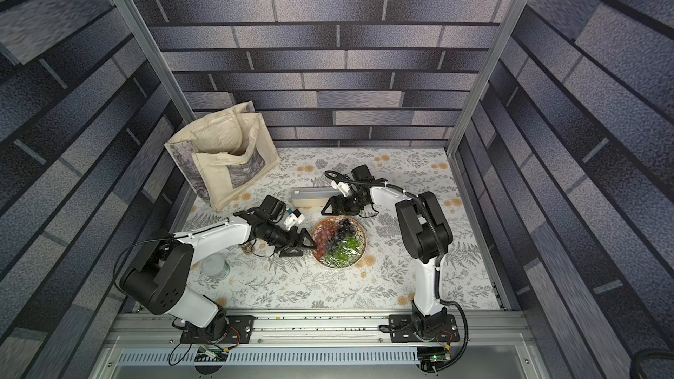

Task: Wrap the plate with plastic wrap
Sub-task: Cover the plate with plastic wrap.

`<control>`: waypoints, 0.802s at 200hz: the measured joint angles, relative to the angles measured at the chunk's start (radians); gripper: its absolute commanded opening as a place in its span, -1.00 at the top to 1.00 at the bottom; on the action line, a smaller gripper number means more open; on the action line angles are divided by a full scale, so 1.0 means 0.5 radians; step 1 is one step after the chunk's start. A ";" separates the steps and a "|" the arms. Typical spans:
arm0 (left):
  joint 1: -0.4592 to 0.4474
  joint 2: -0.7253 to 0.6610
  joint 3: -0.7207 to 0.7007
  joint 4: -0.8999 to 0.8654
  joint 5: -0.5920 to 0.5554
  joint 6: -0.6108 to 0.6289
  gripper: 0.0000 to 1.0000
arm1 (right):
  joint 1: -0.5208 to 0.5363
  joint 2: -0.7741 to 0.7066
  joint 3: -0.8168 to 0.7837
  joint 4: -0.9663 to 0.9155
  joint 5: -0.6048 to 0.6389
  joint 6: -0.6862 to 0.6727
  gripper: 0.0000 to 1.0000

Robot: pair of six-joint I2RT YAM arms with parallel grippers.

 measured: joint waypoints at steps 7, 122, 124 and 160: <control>-0.006 0.005 -0.002 0.001 0.001 -0.005 -0.72 | 0.000 0.004 -0.005 0.004 -0.001 -0.005 -0.82; -0.056 0.072 -0.002 0.034 0.037 -0.014 -0.74 | -0.175 -0.208 -0.417 0.231 -0.055 0.205 -1.00; -0.056 0.073 -0.002 0.034 0.039 -0.014 -0.74 | -0.188 -0.227 -0.429 0.230 -0.046 0.214 -1.00; -0.110 0.179 0.021 0.046 0.052 -0.014 -0.75 | -0.406 -0.703 -0.600 0.181 0.147 0.291 -1.00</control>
